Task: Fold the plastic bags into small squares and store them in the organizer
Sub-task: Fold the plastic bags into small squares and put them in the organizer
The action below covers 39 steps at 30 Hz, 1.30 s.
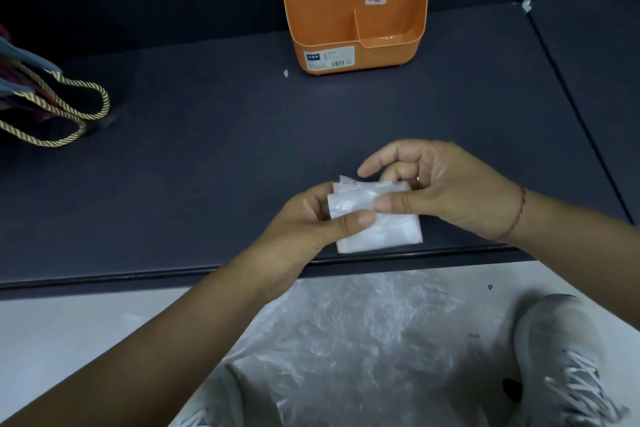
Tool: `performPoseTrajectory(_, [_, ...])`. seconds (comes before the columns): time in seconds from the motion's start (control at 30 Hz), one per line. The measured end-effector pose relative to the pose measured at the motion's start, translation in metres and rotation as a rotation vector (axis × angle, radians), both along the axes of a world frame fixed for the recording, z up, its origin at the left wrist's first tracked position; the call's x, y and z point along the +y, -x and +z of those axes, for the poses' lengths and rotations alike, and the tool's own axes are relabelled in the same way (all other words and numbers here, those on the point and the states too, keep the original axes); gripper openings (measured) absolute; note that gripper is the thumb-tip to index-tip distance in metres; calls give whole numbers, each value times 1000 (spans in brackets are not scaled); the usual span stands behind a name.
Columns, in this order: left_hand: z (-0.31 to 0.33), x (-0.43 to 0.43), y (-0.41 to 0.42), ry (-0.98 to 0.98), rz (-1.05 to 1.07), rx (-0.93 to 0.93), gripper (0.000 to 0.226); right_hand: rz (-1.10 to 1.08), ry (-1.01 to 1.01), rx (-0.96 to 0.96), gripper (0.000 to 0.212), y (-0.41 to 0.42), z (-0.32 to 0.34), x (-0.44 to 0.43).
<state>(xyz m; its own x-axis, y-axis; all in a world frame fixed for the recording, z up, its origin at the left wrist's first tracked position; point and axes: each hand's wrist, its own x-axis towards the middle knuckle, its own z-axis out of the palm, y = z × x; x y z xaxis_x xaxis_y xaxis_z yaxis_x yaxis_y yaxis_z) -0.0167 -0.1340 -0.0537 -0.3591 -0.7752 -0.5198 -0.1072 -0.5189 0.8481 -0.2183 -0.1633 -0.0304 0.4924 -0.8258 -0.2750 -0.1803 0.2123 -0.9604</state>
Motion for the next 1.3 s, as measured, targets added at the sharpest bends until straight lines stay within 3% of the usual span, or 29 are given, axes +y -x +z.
performPoseTrajectory(0.07, [-1, 2, 2, -9, 73, 3, 43, -36, 27, 51, 35, 1, -3, 0])
performPoseTrajectory(0.2, [-5, 3, 6, -7, 181, -41, 44, -207, 15, 76, 43, 0, -10, 1])
performPoseTrajectory(0.27, [-6, 3, 8, 7, 231, -39, 45, -221, -106, 12, 49, 1, -12, 3])
performPoseTrajectory(0.43, [-5, 4, 11, 14, 258, -14, 34, -275, -422, -115, 39, 2, -15, 9])
performPoseTrajectory(0.53, [-6, 2, 13, 17, 242, -15, 23, -354, -442, -104, 39, 6, -16, 8])
performPoseTrajectory(0.7, [0, -2, 20, 73, 191, -53, 28, -325, -446, -154, 37, 20, -15, 10])
performPoseTrajectory(0.83, [11, -29, 26, 212, 186, -104, 25, -459, -361, -156, 31, 35, -15, 5])
performPoseTrajectory(0.9, [10, -59, 21, 492, 216, -273, 24, -496, -298, -163, 57, 43, -14, 2])
performPoseTrajectory(0.97, [10, -96, 14, 824, 161, -574, 32, -517, -265, -138, 78, 48, -13, 3])
performPoseTrajectory(1.03, [5, -131, 11, 1005, -27, -848, 47, -512, -253, -93, 61, 53, -15, 5])
performPoseTrajectory(1.1, [-1, -154, 14, 1039, -214, -1037, 58, -517, -282, -95, 22, 52, -14, 9])
performPoseTrajectory(1.13, [-5, -161, 16, 1036, -264, -1082, 61, -518, -283, -72, 18, 51, -15, 11])
performPoseTrajectory(1.3, [-15, -156, 22, 1076, -156, -980, 55, -465, -273, 10, 21, 46, -14, 14])
